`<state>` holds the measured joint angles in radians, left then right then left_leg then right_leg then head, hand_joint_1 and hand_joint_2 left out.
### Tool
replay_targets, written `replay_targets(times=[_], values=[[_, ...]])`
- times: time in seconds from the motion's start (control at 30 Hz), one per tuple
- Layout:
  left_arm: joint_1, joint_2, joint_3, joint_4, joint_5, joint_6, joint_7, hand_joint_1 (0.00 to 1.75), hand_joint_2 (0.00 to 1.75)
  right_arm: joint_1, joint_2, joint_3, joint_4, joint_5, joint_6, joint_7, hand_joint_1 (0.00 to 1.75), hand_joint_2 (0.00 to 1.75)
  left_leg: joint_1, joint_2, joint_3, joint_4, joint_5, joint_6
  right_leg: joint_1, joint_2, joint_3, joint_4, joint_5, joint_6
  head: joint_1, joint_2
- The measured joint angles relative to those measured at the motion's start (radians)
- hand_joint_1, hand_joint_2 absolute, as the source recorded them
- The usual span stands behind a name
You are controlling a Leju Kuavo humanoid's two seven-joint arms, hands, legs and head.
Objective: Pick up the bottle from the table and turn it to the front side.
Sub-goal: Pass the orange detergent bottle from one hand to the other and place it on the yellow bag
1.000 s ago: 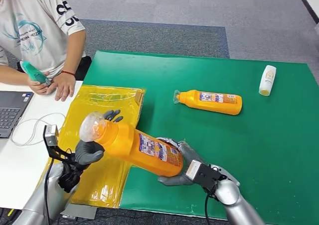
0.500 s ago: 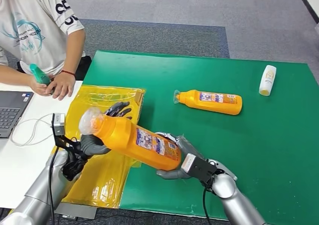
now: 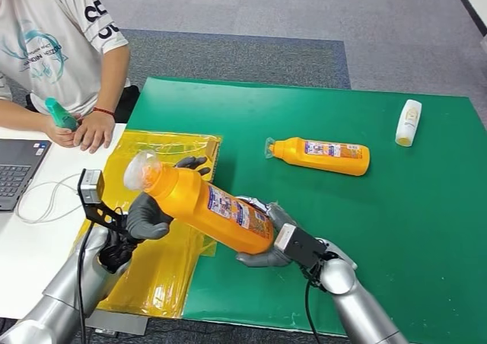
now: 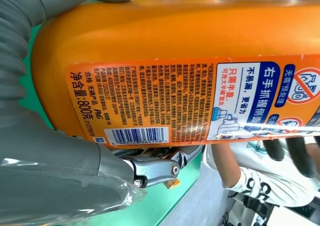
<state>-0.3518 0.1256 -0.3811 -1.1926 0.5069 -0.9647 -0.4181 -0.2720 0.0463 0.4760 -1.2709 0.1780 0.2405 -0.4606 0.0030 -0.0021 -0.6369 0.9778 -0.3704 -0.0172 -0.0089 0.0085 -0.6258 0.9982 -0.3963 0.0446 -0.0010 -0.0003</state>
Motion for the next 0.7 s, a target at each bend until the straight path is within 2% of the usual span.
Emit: replay_targets(times=[0.5,0.7], values=[[-0.015,-0.02,-0.017,-0.002,0.01,0.002,-0.003,0.0,1.75,-0.023,0.022,0.001,0.02,0.04,-0.034,0.029,1.75,1.75,0.0,0.0,0.0,0.0,0.0,0.0,0.0,0.0,0.0,0.0,0.0,0.0,0.0,0.0],[-0.015,-0.024,-0.016,0.0,0.002,0.021,-0.004,0.0,1.75,-0.017,0.029,0.01,0.005,0.171,-0.131,0.052,1.75,1.75,0.0,0.0,0.0,0.0,0.0,0.0,0.0,0.0,0.0,0.0,0.0,0.0,0.0,0.0]])
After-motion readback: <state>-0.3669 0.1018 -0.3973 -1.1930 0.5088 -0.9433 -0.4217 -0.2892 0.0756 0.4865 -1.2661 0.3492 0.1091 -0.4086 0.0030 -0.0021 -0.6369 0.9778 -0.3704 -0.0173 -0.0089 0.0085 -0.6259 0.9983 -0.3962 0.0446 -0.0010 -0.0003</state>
